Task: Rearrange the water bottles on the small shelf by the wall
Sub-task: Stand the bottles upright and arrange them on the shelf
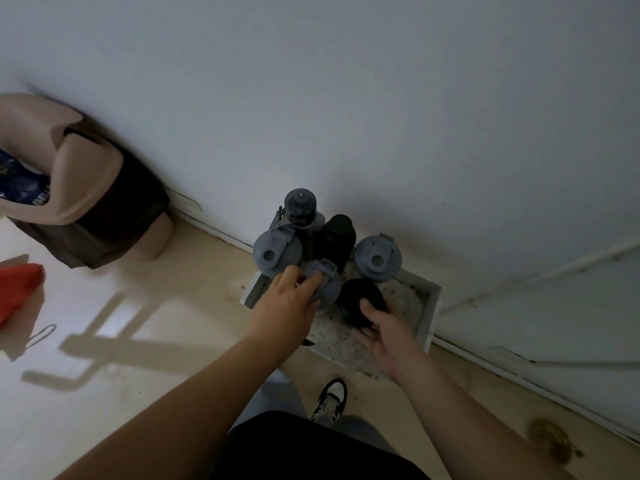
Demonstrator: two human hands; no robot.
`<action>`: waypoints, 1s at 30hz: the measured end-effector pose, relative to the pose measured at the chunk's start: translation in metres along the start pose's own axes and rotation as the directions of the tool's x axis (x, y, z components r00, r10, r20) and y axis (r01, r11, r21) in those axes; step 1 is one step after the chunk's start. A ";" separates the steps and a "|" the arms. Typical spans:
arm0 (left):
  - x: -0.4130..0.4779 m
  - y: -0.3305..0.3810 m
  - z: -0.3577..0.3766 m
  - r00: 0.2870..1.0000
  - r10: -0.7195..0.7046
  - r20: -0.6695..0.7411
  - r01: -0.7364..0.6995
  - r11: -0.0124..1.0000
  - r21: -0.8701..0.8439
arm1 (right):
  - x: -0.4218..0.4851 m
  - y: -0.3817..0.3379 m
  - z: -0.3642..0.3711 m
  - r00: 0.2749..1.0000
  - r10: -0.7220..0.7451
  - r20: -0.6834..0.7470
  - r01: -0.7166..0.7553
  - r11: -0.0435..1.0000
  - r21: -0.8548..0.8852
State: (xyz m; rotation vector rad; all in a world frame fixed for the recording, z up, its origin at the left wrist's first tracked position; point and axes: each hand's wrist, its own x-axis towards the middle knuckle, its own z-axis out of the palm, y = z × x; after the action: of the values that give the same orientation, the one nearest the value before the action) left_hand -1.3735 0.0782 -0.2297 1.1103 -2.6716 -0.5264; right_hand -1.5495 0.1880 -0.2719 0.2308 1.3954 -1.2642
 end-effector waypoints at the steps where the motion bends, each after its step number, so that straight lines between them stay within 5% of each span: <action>1: 0.001 0.001 0.000 1.000 -0.009 -0.012 0.008 1.000 -0.017 | 0.000 0.000 0.001 1.000 -0.020 -0.006 0.020 1.000 0.009; 30: 0.004 -0.004 -0.009 0.998 -0.023 0.055 0.027 0.997 -0.074 | -0.017 -0.001 0.028 0.970 -0.215 -0.115 0.206 0.974 -0.091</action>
State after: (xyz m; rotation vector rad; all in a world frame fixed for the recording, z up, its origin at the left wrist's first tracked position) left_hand -1.3708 0.0709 -0.2230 1.1256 -2.6630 -0.6647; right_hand -1.5286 0.1750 -0.2497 0.1104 1.6074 -1.3840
